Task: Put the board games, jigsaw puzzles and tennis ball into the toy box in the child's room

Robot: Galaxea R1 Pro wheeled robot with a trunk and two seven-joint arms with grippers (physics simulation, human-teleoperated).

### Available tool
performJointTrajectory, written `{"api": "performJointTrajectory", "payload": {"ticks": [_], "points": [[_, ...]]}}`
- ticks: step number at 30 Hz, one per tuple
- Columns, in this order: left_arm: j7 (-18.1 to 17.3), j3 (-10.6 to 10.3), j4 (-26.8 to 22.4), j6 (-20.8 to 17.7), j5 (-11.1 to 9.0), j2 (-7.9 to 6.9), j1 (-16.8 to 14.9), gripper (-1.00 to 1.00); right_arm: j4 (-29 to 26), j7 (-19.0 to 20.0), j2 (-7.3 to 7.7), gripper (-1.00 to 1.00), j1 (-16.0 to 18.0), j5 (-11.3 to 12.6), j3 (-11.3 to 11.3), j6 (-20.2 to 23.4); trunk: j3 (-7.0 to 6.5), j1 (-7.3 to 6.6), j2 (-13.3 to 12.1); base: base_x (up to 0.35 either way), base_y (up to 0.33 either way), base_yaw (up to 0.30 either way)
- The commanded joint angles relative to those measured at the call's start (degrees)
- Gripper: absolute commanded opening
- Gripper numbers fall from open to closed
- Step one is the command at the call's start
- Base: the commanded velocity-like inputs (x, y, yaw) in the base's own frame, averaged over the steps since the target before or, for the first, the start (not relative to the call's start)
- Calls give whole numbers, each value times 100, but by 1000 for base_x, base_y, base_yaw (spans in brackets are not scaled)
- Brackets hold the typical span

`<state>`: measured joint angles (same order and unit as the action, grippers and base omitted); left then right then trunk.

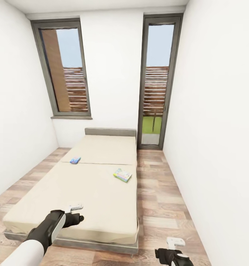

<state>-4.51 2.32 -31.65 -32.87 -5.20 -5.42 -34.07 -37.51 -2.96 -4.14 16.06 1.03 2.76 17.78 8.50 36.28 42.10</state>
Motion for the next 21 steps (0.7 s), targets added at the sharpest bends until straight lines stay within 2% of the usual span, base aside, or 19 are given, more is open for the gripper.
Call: {"api": "performJointTrajectory", "payload": {"ticks": [1, 8, 13, 17, 21], "points": [[2, 15, -10, -38, -52, 2, -3, 100, -11, -11, -5, 100, 3, 11, 14, 31, 9, 5, 7, 298, -130, 0], [2, 15, -11, -38, -51, 12, -3, 100, -11, -20, -7, 100, 3, 10, 14, 24, 9, 5, 7, 255, -199, 156], [2, 15, -9, -43, -51, 26, -3, 100, -11, -20, -8, 100, 3, 4, 14, 24, 9, 5, 7, 64, -59, 276], [7, 15, -13, -39, -48, 80, -3, 100, -8, -20, -2, 100, 3, 9, 14, 24, -62, -83, -153, 12, -11, 253], [10, 15, -14, -36, -44, 105, -3, 100, -4, -20, 1, 100, 3, 11, 14, 24, -134, -171, -314, 3, -3, 77]]}}
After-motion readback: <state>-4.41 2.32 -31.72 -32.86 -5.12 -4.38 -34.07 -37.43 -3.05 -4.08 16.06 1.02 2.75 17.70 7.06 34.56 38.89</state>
